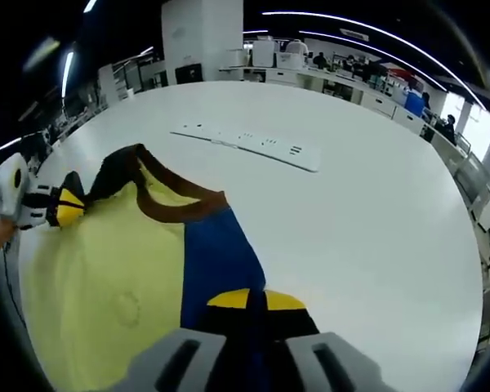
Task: Fold the garment on the visible template until the final outline fits inside the template.
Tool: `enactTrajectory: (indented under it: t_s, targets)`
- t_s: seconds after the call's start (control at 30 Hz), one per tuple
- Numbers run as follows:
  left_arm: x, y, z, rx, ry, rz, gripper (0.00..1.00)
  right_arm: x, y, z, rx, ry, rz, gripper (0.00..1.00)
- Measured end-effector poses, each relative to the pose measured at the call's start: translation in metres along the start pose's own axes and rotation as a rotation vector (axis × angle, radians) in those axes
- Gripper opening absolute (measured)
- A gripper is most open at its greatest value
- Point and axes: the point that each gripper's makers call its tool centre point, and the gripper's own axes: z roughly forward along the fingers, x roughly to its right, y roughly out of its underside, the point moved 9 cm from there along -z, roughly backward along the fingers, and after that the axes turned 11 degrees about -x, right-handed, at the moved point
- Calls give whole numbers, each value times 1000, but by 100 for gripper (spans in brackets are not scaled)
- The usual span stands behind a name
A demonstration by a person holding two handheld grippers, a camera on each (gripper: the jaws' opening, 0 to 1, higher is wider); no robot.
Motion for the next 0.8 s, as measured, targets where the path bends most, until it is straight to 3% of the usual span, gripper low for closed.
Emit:
enactTrajectory:
  t_s: [0.4,0.43,0.53,0.6,0.67,0.8]
  targets:
    - [-2,-3,-4,-2,35,-40,0,1,-1,1,4,-4,18,0]
    - [-3,-5,-7,9,34,-40,2,1,-1,1,5,-6,23,0]
    - [-11,-21,-20,124,10,-28,9,1,0,0,7,-9,27,0]
    - [-21,-28,-26,146,6,-43,12,1,0,0,8,-10,27,0]
    - [-35,-35,-29,182,-42,-49,13,1,0,0,8,-10,29,0]
    - [-59,-36,-27,195,-75,-140,15,1,0,0,9,-13,35,0]
